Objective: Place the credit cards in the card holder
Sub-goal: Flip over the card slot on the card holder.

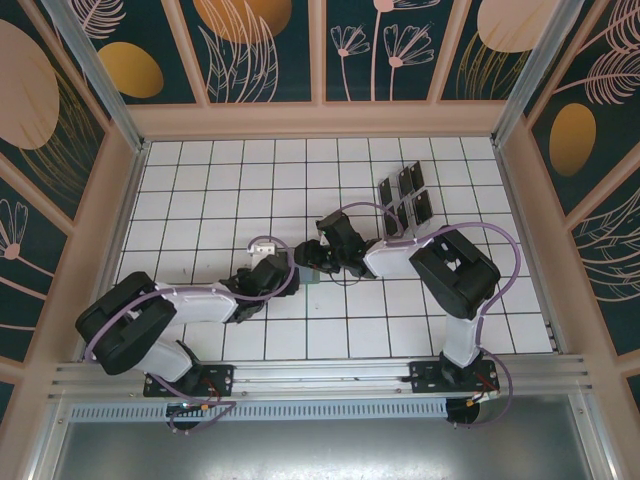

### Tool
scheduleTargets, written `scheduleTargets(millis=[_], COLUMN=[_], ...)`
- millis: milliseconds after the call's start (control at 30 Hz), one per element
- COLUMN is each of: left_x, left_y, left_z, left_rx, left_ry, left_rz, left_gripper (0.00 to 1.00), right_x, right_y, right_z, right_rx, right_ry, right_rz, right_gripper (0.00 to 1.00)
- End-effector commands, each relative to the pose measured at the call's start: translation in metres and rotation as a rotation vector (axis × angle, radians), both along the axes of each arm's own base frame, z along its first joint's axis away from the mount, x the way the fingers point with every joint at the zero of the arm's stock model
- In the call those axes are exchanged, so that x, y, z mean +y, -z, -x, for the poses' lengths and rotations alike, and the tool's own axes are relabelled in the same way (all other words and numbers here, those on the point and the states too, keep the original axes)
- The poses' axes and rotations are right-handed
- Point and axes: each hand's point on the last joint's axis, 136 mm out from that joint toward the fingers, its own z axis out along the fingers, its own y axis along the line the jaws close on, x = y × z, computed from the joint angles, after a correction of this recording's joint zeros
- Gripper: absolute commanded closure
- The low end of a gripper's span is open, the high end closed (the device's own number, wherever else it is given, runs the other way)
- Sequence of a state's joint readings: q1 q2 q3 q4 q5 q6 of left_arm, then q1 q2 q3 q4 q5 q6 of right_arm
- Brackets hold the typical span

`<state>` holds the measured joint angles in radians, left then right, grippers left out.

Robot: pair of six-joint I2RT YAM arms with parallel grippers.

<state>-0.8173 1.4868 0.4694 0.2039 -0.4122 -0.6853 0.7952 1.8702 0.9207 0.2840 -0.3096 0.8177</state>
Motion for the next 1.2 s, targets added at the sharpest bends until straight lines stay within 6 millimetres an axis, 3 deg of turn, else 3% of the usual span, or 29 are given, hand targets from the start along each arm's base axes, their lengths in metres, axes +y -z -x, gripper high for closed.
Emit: scheduleTargets(millis=[0,333,1167], left_x=[0.011,0.038,0.034], left_y=[0.007,0.017,0.029], left_z=[0.001,0.012,0.017], left_rx=[0.017,0.048,0.066], left_ry=[-0.044,-0.154,-0.122], left_rz=[-0.062,-0.111,-0.088], left_gripper=[0.01,0.02,0.01], right_x=[-0.014,-0.025,0.005], right_y=[0.017,0.019,0.002], right_z=[0.014,0.012,0.005], right_rx=[0.066,0.063,0.024], right_ry=[0.003,0.026,-0.078], right_rz=[0.045,0.071,0.02], right_gripper=[0.54,0.51,0.52])
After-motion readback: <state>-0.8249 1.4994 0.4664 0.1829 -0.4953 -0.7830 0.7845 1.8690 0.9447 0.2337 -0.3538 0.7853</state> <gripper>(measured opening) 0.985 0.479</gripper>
